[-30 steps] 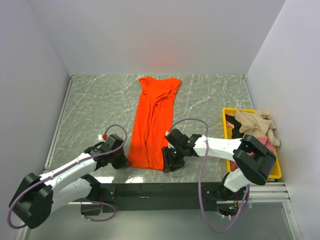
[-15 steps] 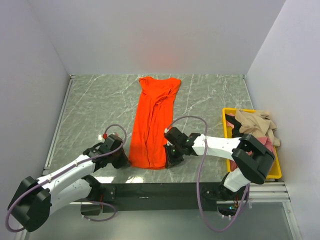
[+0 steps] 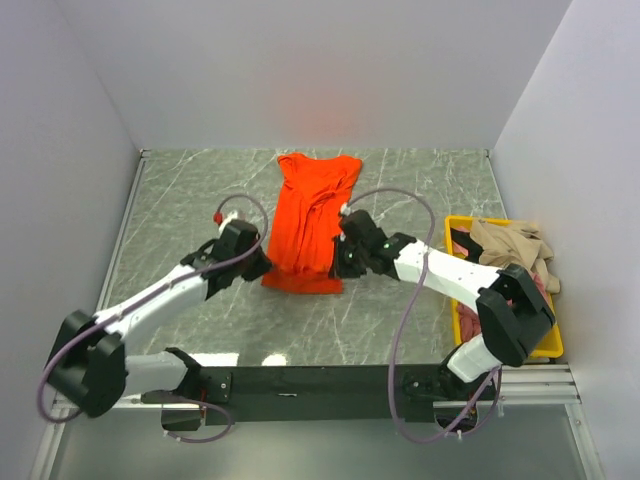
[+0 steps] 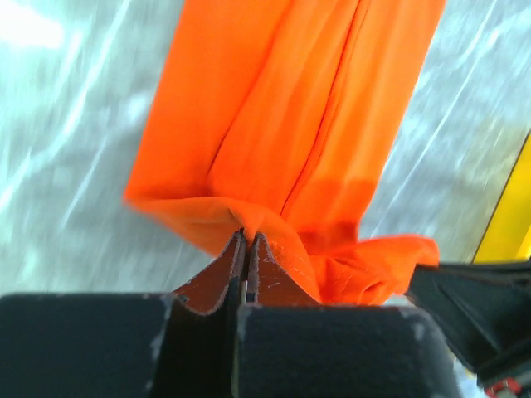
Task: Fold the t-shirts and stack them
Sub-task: Fold the tshirt
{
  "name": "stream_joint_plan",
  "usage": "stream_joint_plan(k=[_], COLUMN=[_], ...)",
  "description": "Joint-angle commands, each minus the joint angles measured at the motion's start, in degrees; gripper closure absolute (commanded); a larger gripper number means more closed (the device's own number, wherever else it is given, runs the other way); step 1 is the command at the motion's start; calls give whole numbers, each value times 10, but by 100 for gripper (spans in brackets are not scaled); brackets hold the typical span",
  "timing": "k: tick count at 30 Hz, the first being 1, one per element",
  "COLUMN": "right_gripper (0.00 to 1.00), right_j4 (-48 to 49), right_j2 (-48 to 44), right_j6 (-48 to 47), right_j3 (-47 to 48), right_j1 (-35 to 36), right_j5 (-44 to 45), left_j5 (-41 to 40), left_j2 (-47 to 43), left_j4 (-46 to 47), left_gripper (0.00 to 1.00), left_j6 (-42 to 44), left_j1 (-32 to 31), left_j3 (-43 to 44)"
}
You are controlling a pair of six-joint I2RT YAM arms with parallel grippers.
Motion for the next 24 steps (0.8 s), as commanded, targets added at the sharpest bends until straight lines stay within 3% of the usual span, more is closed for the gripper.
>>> stream_joint_plan(k=[1,8,16,24], right_gripper=[100,100,100,100], right_j4=[30,37,20,-1], right_j2=[27,136,211,274], right_j6=[-27,-49,-61,-65], right_j3=[46,168,277,342], right_j1=[-40,-91,-147,-168], right_j5=[14,42,23,-12], left_j5=[-17,22,90,106], left_j2=[64,222,336,418], left_j4=[84,133,181,156], left_gripper=[99,99,99,99], left_j6=[44,85,119,139], left_j1=[30,90,132,141], left_j3=[65,190,276,369])
